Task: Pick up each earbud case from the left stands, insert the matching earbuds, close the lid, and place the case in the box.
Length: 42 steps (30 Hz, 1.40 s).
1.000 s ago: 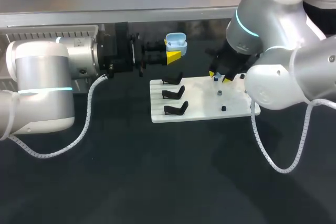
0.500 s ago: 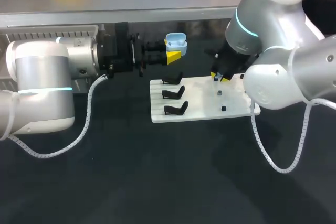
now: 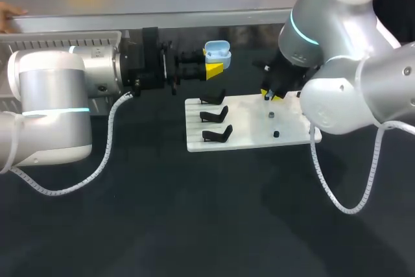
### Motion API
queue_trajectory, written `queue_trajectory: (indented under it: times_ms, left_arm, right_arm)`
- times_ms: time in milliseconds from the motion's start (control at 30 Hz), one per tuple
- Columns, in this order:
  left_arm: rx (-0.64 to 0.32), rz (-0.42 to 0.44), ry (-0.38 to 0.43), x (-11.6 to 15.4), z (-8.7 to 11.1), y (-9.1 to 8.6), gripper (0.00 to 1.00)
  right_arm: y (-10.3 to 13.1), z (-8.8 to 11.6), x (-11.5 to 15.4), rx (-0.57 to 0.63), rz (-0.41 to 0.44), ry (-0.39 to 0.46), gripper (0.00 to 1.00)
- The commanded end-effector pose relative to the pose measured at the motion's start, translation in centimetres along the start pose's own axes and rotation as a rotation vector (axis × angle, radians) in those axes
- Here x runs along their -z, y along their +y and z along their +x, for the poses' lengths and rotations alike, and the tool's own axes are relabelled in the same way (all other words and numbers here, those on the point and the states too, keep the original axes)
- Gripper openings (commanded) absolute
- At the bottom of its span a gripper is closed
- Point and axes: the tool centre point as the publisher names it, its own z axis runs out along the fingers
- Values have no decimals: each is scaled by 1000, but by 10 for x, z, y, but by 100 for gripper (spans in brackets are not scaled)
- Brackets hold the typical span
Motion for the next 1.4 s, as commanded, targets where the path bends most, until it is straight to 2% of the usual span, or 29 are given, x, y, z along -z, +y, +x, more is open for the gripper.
queue_trajectory:
  times_ms: [33, 233, 467, 900, 1200, 1400]
  left_arm:
    - [-4, -9, -4, 0, 1, -2, 0]
    - [-4, -9, -4, 0, 1, -2, 0]
    - [-4, -9, -4, 0, 1, -2, 0]
    - [-4, -9, -4, 0, 1, -2, 0]
    - [-4, -9, -4, 0, 1, -2, 0]
    - [-4, -9, -4, 0, 1, -2, 0]
  right_arm:
    - [-2, 0, 16, 9, -3, -3, 0]
    - [-2, 5, 49, 89, -15, 16, 0]
    - [-2, 21, 100, 247, 5, 64, 0]
    - [12, 49, 173, 498, 57, 110, 0]
    - [32, 60, 210, 609, 70, 124, 0]
    - [52, 61, 218, 647, 63, 131, 0]
